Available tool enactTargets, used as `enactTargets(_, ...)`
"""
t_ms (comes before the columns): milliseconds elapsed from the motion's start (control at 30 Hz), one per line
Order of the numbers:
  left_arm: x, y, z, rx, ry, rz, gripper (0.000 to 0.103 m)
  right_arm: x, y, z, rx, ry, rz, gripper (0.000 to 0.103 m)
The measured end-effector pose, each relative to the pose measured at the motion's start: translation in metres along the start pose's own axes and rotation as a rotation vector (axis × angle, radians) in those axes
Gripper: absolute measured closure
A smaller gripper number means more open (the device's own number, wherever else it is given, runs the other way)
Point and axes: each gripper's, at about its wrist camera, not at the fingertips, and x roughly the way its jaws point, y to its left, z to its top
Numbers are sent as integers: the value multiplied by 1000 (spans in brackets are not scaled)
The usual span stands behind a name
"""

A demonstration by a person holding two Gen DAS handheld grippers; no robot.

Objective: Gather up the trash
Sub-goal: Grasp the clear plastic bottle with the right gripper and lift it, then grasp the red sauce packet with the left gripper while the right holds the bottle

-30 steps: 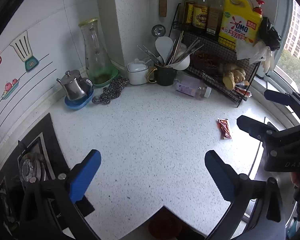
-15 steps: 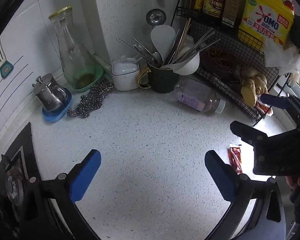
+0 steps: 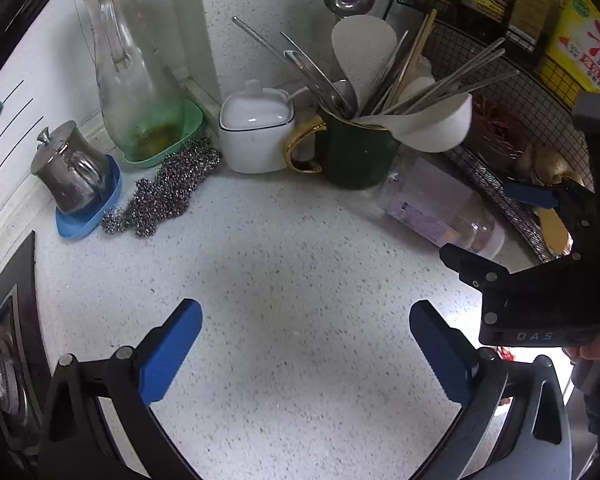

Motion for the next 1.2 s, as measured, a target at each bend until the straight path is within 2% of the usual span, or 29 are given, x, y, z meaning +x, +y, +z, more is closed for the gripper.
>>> enactTargets(200,16,5,8,-7,10,20,0,25,0,12,-68,9,10,1)
enactTargets(300,21,7,9,-5,14,32,0,37,-3,14,-74,24,34,1)
enactTargets(567,35,7,6,-1,35,39,0,55,-8,17,-77,40,26,1)
enactTargets(600,36,7,5,1,36,40,0,57,-8,18,-82,43,23,3)
enactTargets(633,36,6,5,2,38,41,0,58,-9,18,-87,42,13,12)
enactTargets(667,35,5,4,6,41,41,0,58,-10,18,-85,40,5,16)
enactTargets(733,31,1,3,19,35,36,0,55,-12,17,-65,36,17,18)
enactTargets(867,26,-5,0,25,30,30,0,45,0,10,-105,38,2,22)
enactTargets(1200,-18,-12,-12,39,-10,0,0,-24,2,-16,41,10,20,30)
